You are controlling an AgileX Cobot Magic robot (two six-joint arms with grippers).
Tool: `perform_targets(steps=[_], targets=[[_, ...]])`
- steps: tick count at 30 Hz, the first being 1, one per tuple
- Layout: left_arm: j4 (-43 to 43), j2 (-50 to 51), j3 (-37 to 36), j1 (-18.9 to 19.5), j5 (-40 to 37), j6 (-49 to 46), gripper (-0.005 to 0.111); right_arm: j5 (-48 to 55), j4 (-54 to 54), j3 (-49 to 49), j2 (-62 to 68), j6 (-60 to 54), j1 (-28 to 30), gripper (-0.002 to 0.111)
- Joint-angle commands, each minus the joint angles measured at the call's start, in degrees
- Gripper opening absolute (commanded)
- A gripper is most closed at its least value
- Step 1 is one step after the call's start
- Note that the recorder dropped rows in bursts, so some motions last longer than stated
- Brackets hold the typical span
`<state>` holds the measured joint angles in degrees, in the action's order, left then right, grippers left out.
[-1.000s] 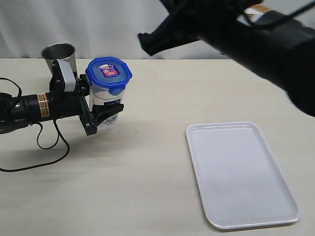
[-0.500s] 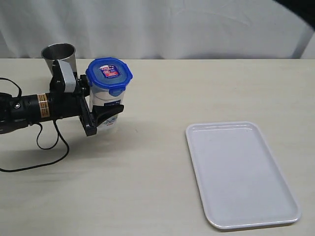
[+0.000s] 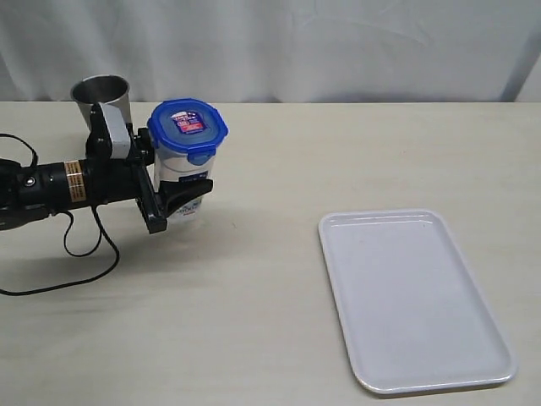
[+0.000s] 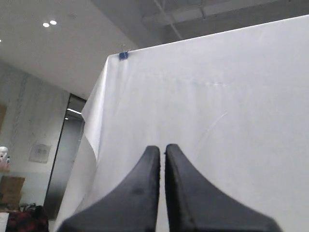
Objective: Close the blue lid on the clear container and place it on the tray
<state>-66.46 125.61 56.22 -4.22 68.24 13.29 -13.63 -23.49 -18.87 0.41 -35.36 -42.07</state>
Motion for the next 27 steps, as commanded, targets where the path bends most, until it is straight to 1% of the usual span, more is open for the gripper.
perform_targets(steps=[1,5,9,15,17,18,19,22,23,24,26,27], targets=[[0.3,-0.92,0.14,-0.49,1.73,-0.11,0.0,-4.51,1.66,3.64,0.1,0.47,-0.03,0.004],[0.69,-0.92,0.14,-0.49,1.73,-0.41,0.0,1.58,2.35,3.97,-0.41,-1.45,-0.03,0.004],[0.46,-0.92,0.14,-0.49,1.73,-1.24,0.0,11.59,1.7,4.21,-0.41,-0.94,-0.03,0.004],[0.05,-0.92,0.14,-0.49,1.73,-1.24,0.0,12.94,-0.01,4.6,-0.41,0.18,-0.03,0.004],[0.06,-1.32,0.14,-1.16,1.73,-1.13,0.0,12.94,-0.01,4.6,-0.41,0.18,-0.03,0.004],[0.06,-1.58,0.14,-2.03,1.73,-1.13,0.0,12.94,-0.01,4.6,-0.41,0.18,-0.03,0.004],[0.06,-2.53,0.14,-4.13,-0.75,-1.13,0.0,12.94,-0.01,4.6,-0.41,0.18,-0.03,0.004],[0.72,-3.78,0.14,-7.75,-7.22,-1.13,0.0,12.94,-0.01,4.6,-0.41,0.18,-0.03,0.004],[2.1,-4.5,0.14,-9.97,-11.39,-1.13,0.0,12.94,-0.01,4.6,-0.41,0.18,-0.03,0.004],[2.65,-5.1,0.14,-11.25,-13.39,-1.13,0.0,12.94,-0.01,4.6,-0.41,0.18,-0.03,0.004],[2.78,-5.77,0.14,-12.81,-13.86,-1.5,0.0,12.94,-0.01,4.6,-0.41,0.18,-0.03,0.004],[2.91,-6.13,0.26,-14.29,-14.59,-1.59,0.0,12.94,-0.01,4.6,-0.41,0.18,-0.03,0.004]])
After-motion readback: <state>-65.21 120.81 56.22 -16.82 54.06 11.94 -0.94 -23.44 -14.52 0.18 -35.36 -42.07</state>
